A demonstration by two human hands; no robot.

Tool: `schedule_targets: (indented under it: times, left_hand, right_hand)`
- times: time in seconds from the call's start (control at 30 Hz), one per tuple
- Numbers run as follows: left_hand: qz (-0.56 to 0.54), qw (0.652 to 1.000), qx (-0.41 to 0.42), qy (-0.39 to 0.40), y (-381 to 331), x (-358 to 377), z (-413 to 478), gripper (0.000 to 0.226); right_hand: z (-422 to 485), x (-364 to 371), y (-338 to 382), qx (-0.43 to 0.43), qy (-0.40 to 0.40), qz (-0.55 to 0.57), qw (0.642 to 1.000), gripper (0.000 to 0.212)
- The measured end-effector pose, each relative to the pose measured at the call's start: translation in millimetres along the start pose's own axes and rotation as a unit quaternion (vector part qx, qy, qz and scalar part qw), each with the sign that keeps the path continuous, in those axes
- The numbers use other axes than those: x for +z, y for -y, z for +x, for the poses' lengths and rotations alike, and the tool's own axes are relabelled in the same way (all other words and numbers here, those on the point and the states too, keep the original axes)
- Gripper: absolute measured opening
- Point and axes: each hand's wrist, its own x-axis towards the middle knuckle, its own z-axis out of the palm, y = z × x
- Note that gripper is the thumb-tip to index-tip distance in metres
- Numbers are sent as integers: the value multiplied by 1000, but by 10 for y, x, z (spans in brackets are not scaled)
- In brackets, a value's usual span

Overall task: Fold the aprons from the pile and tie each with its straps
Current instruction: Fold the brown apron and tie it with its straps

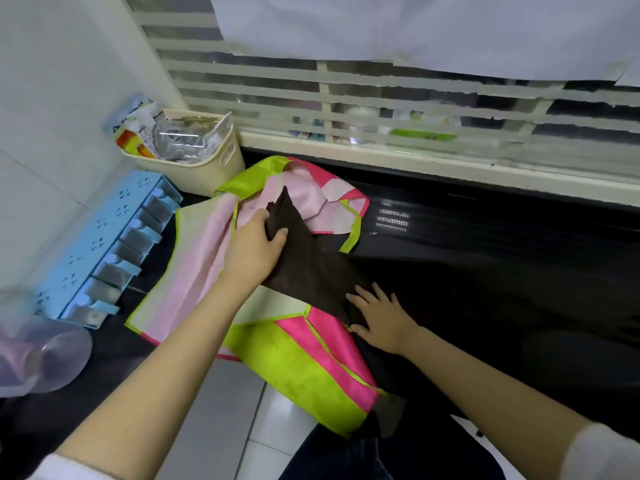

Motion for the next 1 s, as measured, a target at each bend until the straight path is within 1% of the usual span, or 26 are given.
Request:
schedule_targets:
  times: [0.07, 0.1, 0.17, 0.27, 0.3, 0.33, 0.37, 0.43, 0.5, 0.6, 0.73, 0.8, 0.87, 0.9, 0.93, 0.97, 1.0]
  left_hand:
    - [-20, 1000, -4, 3, -142, -5, -18, 17]
    - [-31, 999, -4, 7, -229, 8, -34, 17]
    - [-56, 998, 12, 19, -423, 86, -60, 16]
    - [-103, 992, 46, 52, -739, 281, -104, 15]
    - [-119, 989, 55, 64, -847, 359, -124, 15]
    - [-132, 986, 63, 74, -944, 448, -141, 15]
    - [-142, 984, 72, 85, -1056, 550, -162, 15]
    - [-152, 980, 76, 106, -1187, 734, -199, 14]
    - [-164, 977, 56, 124, -1285, 922, -232, 13]
    - [-176, 974, 19, 145, -1386, 1153, -279, 10]
    - [-196, 968, -25, 157, -1427, 1353, -321, 10]
    - [-200, 966, -42, 160, -1418, 1423, -335, 9]
    - [-199, 965, -53, 162, -1400, 1506, -339, 10]
    - [-195, 965, -58, 166, -1386, 1545, -342, 10]
    - [-190, 965, -66, 171, -1373, 1591, -342, 10]
    - [-184, 964, -77, 178, -1354, 1632, -345, 10]
    - [-179, 962, -92, 184, -1326, 1676, -348, 10]
  right_hand:
    - [45, -78, 4, -19, -1, 55, 998, 62]
    - [34, -119, -8, -27, -14, 91, 995, 60]
    - [-50, -189, -93, -31, -78, 129, 988, 54]
    - [-257, -261, -420, 7, -205, 91, 975, 51]
    - [-336, -281, -573, 31, -231, 68, 970, 52]
    - [-403, -296, -737, 62, -241, 44, 967, 54]
    - [-471, -317, -912, 102, -235, 26, 966, 57]
    - [-531, -353, -1157, 183, -187, 13, 965, 65]
    - [-536, -376, -1319, 225, -136, 13, 965, 72]
    - [-474, -401, -1394, 210, -100, 5, 973, 72]
    - [-332, -424, -1317, 169, -93, -11, 981, 68]
    - [-295, -438, -1317, 143, -128, -36, 981, 70]
    - [-292, -487, -1391, 118, -179, -55, 975, 67]
    - [-298, -512, -1446, 112, -194, -47, 973, 63]
    - [-308, -543, -1506, 109, -196, -17, 974, 58]
    - [-331, -585, -1556, 109, -179, 33, 977, 52]
    - [-355, -613, -1609, 111, -142, 87, 980, 49]
